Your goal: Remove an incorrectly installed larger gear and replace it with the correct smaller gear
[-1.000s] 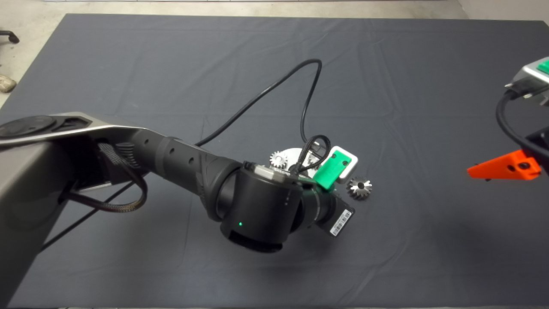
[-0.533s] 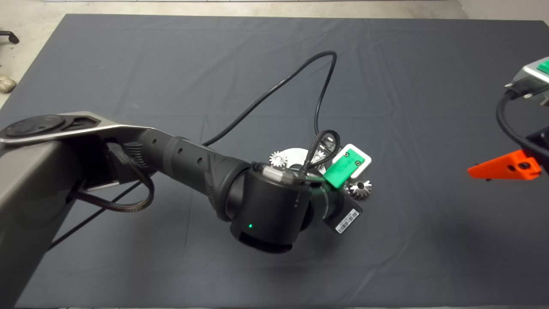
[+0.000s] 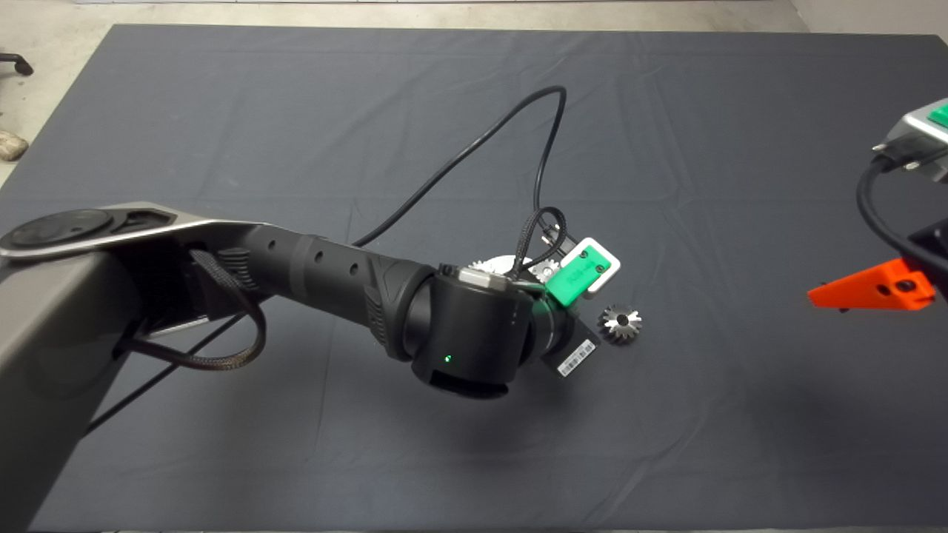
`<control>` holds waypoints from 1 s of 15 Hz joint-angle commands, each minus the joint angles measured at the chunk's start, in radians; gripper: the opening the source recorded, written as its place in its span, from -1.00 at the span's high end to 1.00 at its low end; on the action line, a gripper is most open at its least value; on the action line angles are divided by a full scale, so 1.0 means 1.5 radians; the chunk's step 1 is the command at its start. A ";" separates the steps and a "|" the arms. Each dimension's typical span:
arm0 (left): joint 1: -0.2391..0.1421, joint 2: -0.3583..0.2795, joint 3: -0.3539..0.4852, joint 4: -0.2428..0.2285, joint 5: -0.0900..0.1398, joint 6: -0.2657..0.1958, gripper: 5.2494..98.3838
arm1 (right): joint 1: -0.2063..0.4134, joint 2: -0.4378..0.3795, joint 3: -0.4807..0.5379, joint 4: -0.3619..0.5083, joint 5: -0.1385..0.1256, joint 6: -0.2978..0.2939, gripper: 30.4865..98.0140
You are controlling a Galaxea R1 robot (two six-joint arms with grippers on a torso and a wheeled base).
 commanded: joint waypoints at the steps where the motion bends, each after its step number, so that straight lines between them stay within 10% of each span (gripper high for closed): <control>1: -0.008 -0.018 0.019 0.015 -0.006 0.005 0.37 | 0.012 -0.001 0.003 0.019 -0.035 0.005 -0.96; 15: 0.013 -0.060 0.069 0.014 -0.002 0.015 0.37 | 0.013 -0.002 0.003 0.019 -0.035 0.005 -0.96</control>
